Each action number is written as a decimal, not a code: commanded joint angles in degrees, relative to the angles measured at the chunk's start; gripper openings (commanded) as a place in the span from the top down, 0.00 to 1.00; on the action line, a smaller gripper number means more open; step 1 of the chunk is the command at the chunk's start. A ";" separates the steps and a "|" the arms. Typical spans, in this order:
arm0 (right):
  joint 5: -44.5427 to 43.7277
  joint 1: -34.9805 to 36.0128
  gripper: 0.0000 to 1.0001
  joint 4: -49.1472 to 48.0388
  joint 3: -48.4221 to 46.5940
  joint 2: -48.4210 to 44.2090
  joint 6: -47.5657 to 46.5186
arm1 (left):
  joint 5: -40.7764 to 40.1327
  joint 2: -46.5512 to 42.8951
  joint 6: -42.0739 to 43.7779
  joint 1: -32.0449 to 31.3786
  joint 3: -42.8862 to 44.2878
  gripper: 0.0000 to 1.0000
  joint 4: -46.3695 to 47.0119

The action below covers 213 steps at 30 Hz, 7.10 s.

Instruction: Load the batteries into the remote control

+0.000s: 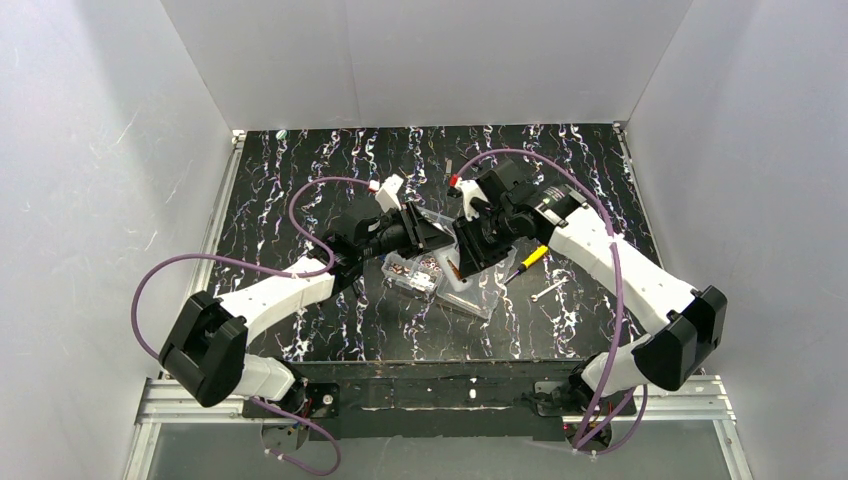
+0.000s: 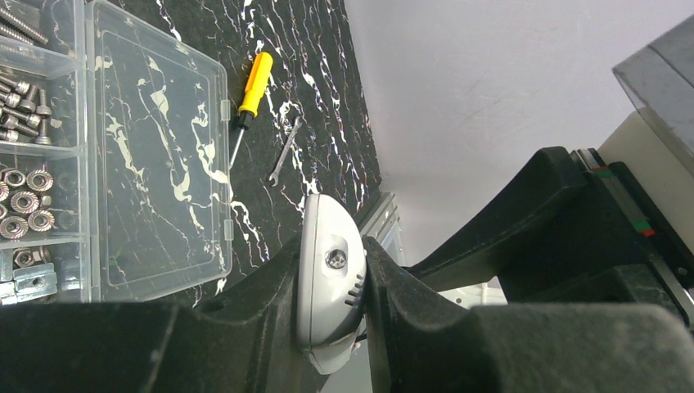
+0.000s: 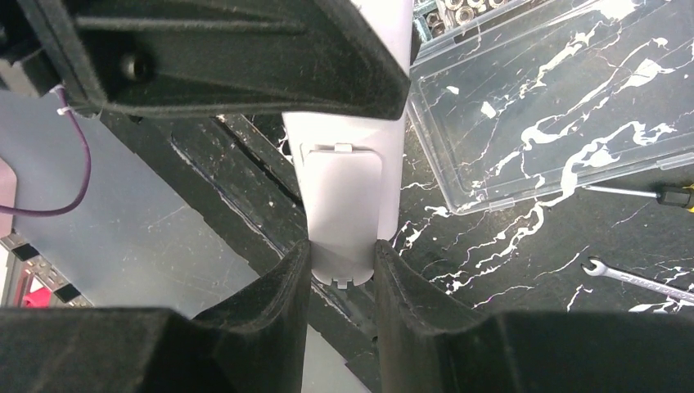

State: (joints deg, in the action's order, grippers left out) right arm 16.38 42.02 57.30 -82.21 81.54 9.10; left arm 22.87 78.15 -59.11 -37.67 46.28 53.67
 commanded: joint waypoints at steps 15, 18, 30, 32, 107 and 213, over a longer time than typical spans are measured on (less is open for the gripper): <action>-3.20 1.35 0.72 1.22 -2.61 2.17 1.45 | 0.25 -2.71 -0.37 -0.25 -0.54 1.00 2.91; -3.11 1.69 0.72 1.46 -2.62 2.32 1.17 | -0.06 -2.61 -0.63 -0.28 -0.43 1.00 2.53; -3.38 3.26 0.72 1.90 -2.25 2.57 0.39 | -0.20 -2.50 -1.40 -0.30 -0.30 1.00 1.45; -3.96 3.34 0.72 2.18 -2.16 2.71 0.22 | -0.28 -2.62 -1.42 -0.21 -0.33 1.00 1.44; -11.90 4.21 0.49 0.09 -10.82 8.40 -1.40 | 0.16 0.41 -8.97 -0.28 0.17 1.00 8.04; -9.98 -1.57 0.93 -8.08 7.60 -10.24 5.43 | -1.25 1.12 -11.94 -0.28 -1.73 1.00 13.08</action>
State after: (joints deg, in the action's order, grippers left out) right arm 4.75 40.49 50.83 -75.09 72.69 15.40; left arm 20.75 79.55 -71.13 -37.71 44.49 63.09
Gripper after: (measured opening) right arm 0.075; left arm 0.253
